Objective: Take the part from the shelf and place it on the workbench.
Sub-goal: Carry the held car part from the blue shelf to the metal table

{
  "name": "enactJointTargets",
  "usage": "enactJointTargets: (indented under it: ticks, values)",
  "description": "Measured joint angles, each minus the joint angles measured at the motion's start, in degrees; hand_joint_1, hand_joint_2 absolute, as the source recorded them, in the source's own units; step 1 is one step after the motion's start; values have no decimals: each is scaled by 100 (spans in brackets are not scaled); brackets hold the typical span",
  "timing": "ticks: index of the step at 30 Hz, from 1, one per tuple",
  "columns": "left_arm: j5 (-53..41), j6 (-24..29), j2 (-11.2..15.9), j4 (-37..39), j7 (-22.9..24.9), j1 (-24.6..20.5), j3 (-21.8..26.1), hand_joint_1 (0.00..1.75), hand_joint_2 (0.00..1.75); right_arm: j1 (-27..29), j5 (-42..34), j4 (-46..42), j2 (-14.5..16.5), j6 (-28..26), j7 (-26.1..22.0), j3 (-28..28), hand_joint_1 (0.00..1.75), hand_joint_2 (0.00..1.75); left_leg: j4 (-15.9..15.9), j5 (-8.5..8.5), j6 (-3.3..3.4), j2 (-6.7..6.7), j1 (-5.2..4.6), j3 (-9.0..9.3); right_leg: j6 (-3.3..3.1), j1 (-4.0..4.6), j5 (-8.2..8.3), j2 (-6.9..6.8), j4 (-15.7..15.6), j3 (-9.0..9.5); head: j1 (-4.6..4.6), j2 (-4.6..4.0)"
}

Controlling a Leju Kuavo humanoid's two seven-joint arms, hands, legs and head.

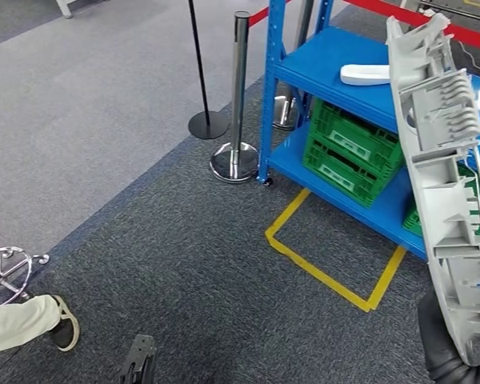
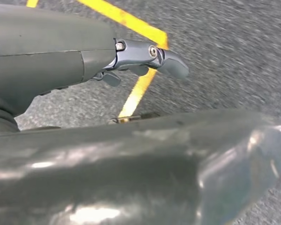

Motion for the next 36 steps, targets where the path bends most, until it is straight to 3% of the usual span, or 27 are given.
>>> enactJointTargets:
  ticks: [1,3,4,5,6,7,9,11,13,14,16,18,20,21,23,24,26,27,29,31,33,35,36]
  values:
    - [-2,1,2,0,5,-5,-11,0,0,11,3,-11,7,0,1,-7,175,175,-39,29,39,-73,20,20,18,-9,-132,178,202,-89,16,0]
    - [-5,1,0,0,11,-22,-34,0,0,23,9,-20,10,-1,0,-21,175,175,-54,52,84,-221,32,16,29,-19,-480,533,931,-446,45,0]
    - [-6,1,-1,0,11,-22,-43,0,0,29,9,-21,10,-1,-1,-24,175,175,-52,54,91,-303,31,13,38,-19,-594,597,1280,-631,53,0]
    - [-6,0,-2,1,11,-15,-50,0,0,37,9,-21,10,-1,-1,-26,175,175,-50,53,93,-387,30,15,47,-20,-606,622,1477,-752,53,0]
    - [-6,-1,-2,0,11,-8,-56,0,0,46,8,-21,10,-1,-1,-27,175,175,-45,52,92,-474,32,20,54,-23,-503,631,1458,-774,53,0]
    - [-6,-1,-2,1,11,-3,-59,0,0,53,8,-22,11,-1,-1,-28,175,175,-33,48,84,-563,39,24,61,-32,-301,651,1215,-687,53,0]
    - [-6,-1,-2,1,12,-7,-62,0,0,60,10,-29,13,-1,-1,-36,175,175,34,19,38,-732,47,2,79,-75,93,866,457,-368,60,0]
    - [-6,-1,1,1,13,-16,-63,0,0,68,11,-42,20,1,-1,-44,175,175,117,1,-30,-870,49,-69,63,-105,199,1070,43,-167,63,0]
    - [-9,0,7,1,19,1,-64,0,0,78,17,-49,32,2,-1,-46,175,175,140,21,-94,-991,66,-127,1,-96,176,1022,21,-135,61,0]
    - [-15,2,13,1,29,16,-64,0,0,77,29,-52,38,2,-1,-50,175,175,157,15,-124,-978,69,-142,-30,-94,187,955,12,-126,62,0]
    - [-28,11,14,1,51,17,-67,0,0,89,50,-78,57,2,-1,-79,175,175,397,-132,-180,-728,58,-254,-99,-99,195,802,-10,-96,21,0]
    - [-24,34,9,0,59,-16,-69,0,0,109,-4,-125,74,2,-3,-142,175,175,1058,-458,-230,-384,65,-564,-149,-79,175,623,-14,-77,-20,0]
    - [9,65,18,0,56,-29,-68,0,0,117,-77,-159,81,2,-5,-207,175,175,1669,-662,-260,-269,90,-849,-170,-64,153,443,-13,-63,-23,0]
    - [33,78,32,0,56,-20,-66,0,0,114,-74,-169,82,2,-6,-232,175,175,1701,-610,-262,-252,97,-858,-172,-62,141,361,-13,-53,-23,0]
    - [72,95,75,0,58,4,-60,0,0,108,8,-178,92,2,-8,-266,175,175,1159,-263,-229,-170,95,-574,-162,-58,113,213,-14,-18,-25,0]
    - [83,91,101,0,60,12,-56,0,0,105,64,-184,103,2,-9,-276,175,175,776,-116,-194,-13,65,-374,-148,-52,97,151,-16,2,-23,0]
    - [81,51,140,0,35,20,-54,0,0,118,148,-207,127,1,-7,-287,175,175,260,-4,-114,278,-21,-131,-94,-23,62,28,-19,27,-26,0]
    - [75,20,154,1,3,29,-55,0,0,132,175,-218,135,1,-5,-290,175,175,186,-31,-84,345,-58,-110,-63,-10,49,-41,-28,38,-28,0]
    - [63,-25,163,1,-66,61,-55,0,0,159,206,-231,145,1,-3,-291,175,175,138,-18,-27,212,-59,-118,4,-5,18,-161,-52,74,-29,0]
    - [57,-26,148,1,-83,63,-56,0,0,178,211,-241,152,1,-6,-292,175,175,80,14,38,48,-27,-94,47,-29,-119,83,90,35,-23,0]
    - [52,-21,120,1,-77,21,-59,0,0,189,207,-253,154,1,-7,-292,175,175,54,25,88,-117,-8,-81,56,-43,-440,483,695,-260,0,0]
    - [43,-23,104,1,-57,-3,-61,0,0,200,197,-257,156,2,-7,-292,175,175,56,19,110,-288,-8,-79,62,-29,-691,613,1410,-655,16,0]
    - [38,-25,102,1,-44,4,-61,0,0,205,188,-257,158,2,-7,-292,175,175,59,17,112,-373,-8,-74,65,-25,-668,625,1545,-760,15,0]
